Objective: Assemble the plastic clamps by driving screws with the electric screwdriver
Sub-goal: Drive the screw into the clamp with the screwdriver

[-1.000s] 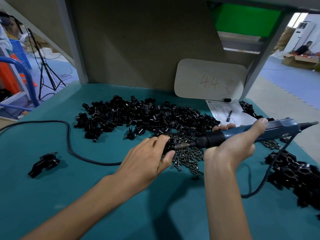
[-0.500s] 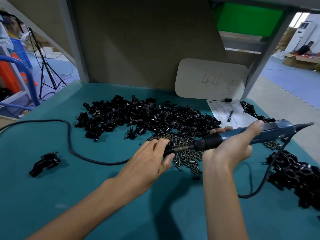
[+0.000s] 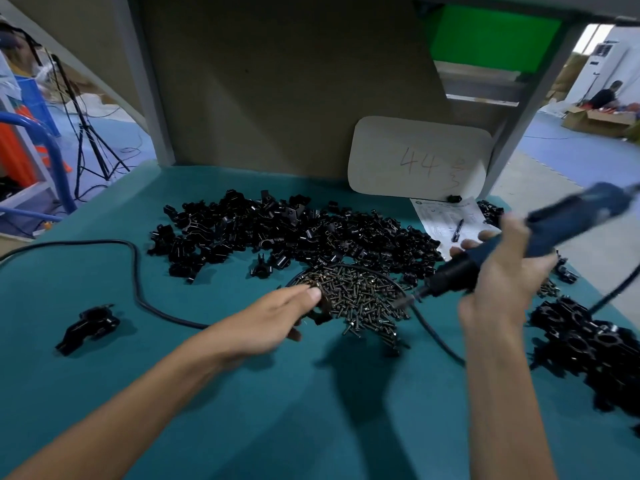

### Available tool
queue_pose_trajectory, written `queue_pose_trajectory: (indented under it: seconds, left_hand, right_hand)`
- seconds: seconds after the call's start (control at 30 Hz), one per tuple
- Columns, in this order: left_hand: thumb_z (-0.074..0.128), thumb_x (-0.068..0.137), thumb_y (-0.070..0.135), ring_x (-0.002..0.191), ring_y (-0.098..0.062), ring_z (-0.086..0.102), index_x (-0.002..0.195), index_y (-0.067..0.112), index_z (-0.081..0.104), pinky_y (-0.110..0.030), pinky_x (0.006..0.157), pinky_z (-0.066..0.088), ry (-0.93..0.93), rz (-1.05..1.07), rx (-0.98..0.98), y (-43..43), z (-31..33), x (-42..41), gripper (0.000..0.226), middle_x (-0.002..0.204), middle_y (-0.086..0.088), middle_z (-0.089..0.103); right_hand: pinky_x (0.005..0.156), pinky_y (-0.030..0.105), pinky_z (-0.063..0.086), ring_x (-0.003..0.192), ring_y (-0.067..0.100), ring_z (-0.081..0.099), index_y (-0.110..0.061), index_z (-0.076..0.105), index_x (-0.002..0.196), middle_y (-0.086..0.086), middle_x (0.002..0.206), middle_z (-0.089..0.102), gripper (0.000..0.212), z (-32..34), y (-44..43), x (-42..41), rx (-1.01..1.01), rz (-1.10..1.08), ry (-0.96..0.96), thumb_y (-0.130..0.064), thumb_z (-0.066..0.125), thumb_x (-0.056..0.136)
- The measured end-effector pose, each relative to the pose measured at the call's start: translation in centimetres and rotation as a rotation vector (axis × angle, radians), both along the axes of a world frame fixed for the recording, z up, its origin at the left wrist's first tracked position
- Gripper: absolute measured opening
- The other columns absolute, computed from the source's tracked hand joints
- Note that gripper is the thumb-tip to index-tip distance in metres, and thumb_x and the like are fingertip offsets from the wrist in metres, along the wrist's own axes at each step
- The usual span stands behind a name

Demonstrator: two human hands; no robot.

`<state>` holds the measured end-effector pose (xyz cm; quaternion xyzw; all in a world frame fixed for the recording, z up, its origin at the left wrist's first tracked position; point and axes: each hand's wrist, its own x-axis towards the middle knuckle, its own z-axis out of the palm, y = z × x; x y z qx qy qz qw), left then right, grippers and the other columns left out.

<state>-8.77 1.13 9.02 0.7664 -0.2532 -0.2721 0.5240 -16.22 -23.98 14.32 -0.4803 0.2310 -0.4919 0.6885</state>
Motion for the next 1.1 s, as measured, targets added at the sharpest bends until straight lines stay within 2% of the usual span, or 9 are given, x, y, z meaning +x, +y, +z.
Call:
queue_pose_trajectory:
  seconds: [0.07,0.13,0.23,0.33,0.43,0.53,0.67,0.93,1.1]
  left_hand:
    - [0.042,0.107,0.037,0.079,-0.012,0.056,0.126,0.019,0.064,-0.026,0.081,0.057,0.163,0.093,-0.082,0.4,-0.3,0.5,0.034,0.11,-0.006,0.06]
    - [0.048,0.105,0.035,0.078,-0.014,0.058,0.123,0.013,0.065,-0.027,0.074,0.057,0.322,0.145,-0.167,0.3,-0.4,0.7,0.034,0.106,-0.011,0.061]
    - [0.065,0.086,0.05,0.072,-0.012,0.061,0.114,0.008,0.063,-0.028,0.069,0.056,0.451,0.161,-0.24,0.1,-1.0,0.9,0.051,0.091,-0.008,0.066]
    - [0.081,0.07,0.055,0.064,-0.007,0.053,0.108,0.014,0.068,-0.022,0.059,0.047,0.283,0.158,-0.149,-0.1,-1.7,1.1,0.057,0.08,0.001,0.062]
    - [0.071,0.074,0.067,0.061,-0.01,0.046,0.085,0.017,0.068,-0.027,0.057,0.039,0.017,0.123,0.0,0.0,-2.1,1.3,0.052,0.067,0.007,0.054]
    - [0.048,0.076,0.079,0.051,-0.009,0.037,0.07,0.022,0.047,-0.03,0.055,0.031,-0.214,0.109,0.15,-0.1,-2.3,1.4,0.057,0.056,0.013,0.041]
    - [0.05,0.086,0.074,0.06,0.001,0.058,0.099,0.04,0.058,-0.024,0.054,0.045,-0.493,0.144,0.238,0.0,-2.5,1.2,0.038,0.073,0.022,0.063]
    - [0.055,0.093,0.062,0.084,0.001,0.057,0.118,0.044,0.061,-0.02,0.068,0.042,-0.561,0.186,0.151,-0.1,-2.3,0.4,0.031,0.09,0.014,0.064]
    - [0.058,0.096,0.054,0.09,-0.003,0.058,0.123,0.038,0.063,-0.026,0.077,0.044,-0.545,0.198,0.124,-0.2,-2.0,0.4,0.032,0.096,0.012,0.062]
  right_hand:
    - [0.078,0.045,0.063,0.082,0.021,0.069,-0.013,0.042,0.121,0.016,0.115,0.059,0.039,-1.3,-1.0,-0.4,0.006,0.132,0.261,-0.025,0.07,0.096]
    - [0.084,0.062,0.058,0.093,0.04,0.071,-0.013,0.05,0.119,0.017,0.112,0.063,0.039,-3.7,-2.5,-1.4,-0.186,0.22,0.657,-0.033,0.072,0.093]
    - [0.084,0.051,0.056,0.091,0.031,0.068,-0.021,0.051,0.132,-0.001,0.102,0.067,0.055,-7.6,-3.0,-3.7,-0.573,0.304,1.132,-0.043,0.074,0.087]
    - [0.078,0.037,0.042,0.099,0.027,0.062,-0.024,0.048,0.139,-0.002,0.11,0.067,0.063,-10.3,-2.9,-4.9,-0.7,0.341,1.347,-0.045,0.074,0.086]
    - [0.077,0.035,0.035,0.105,0.033,0.059,-0.016,0.051,0.137,0.007,0.118,0.067,0.057,-11.5,-3.3,-4.6,-0.814,0.294,1.421,-0.043,0.071,0.09]
    - [0.094,0.039,0.034,0.115,0.035,0.048,-0.015,0.051,0.136,0.012,0.131,0.055,0.061,-11.1,-3.5,-3.9,-1.053,0.247,1.551,-0.052,0.068,0.091]
    - [0.099,0.038,0.034,0.112,0.03,0.044,-0.026,0.058,0.134,0.006,0.127,0.055,0.049,-10.7,-1.6,-2.1,-1.301,0.202,1.331,-0.052,0.067,0.093]
    - [0.095,0.039,0.037,0.114,0.028,0.052,-0.022,0.056,0.121,0.001,0.119,0.065,0.029,-11.9,1.2,0.4,-1.523,0.239,1.465,-0.044,0.049,0.104]
    - [0.087,0.04,0.041,0.101,0.029,0.054,-0.016,0.062,0.112,0.007,0.11,0.061,0.022,-12.6,2.7,0.9,-1.493,0.382,1.146,-0.035,0.056,0.102]
